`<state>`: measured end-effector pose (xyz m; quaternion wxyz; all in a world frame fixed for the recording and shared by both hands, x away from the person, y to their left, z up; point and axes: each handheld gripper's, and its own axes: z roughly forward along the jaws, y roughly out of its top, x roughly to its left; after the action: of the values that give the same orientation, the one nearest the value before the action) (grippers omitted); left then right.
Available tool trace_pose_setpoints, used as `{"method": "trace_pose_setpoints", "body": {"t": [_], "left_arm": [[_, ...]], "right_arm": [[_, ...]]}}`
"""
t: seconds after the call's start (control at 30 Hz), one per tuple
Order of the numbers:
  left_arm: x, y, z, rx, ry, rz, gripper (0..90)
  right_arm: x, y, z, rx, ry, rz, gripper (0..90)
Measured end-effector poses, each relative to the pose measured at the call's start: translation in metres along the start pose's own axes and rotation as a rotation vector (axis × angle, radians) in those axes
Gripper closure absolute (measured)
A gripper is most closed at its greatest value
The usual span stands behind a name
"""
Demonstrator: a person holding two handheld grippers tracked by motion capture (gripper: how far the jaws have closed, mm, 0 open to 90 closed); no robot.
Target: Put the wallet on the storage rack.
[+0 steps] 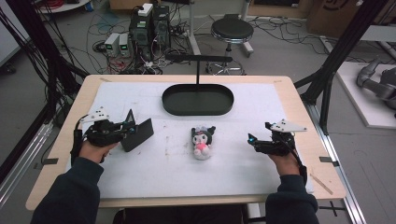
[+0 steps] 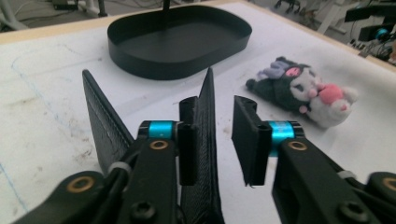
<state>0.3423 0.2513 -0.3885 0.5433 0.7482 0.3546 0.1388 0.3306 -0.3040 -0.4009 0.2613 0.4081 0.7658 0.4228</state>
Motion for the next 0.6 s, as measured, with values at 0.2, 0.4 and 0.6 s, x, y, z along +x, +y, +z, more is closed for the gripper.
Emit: {"method": "trace_pose_setpoints", "body": {"t": [0.2,0.4,0.6], "left_arm": [[-0.007,-0.001,-0.009,-0.070,0.176,-0.009,29.1],[-0.011,-0.022,-0.007,-0.030,0.282,-0.019,22.0],[-0.002,-0.035,0.002,0.015,0.311,-0.094,22.0]], "right_arm": [[0.000,0.000,0.000,0.002,0.001,-0.001,16.8],[0.000,-0.001,0.001,0.004,0.001,-0.002,16.7],[0.002,0.000,0.003,0.009,0.008,-0.005,16.7]]}}
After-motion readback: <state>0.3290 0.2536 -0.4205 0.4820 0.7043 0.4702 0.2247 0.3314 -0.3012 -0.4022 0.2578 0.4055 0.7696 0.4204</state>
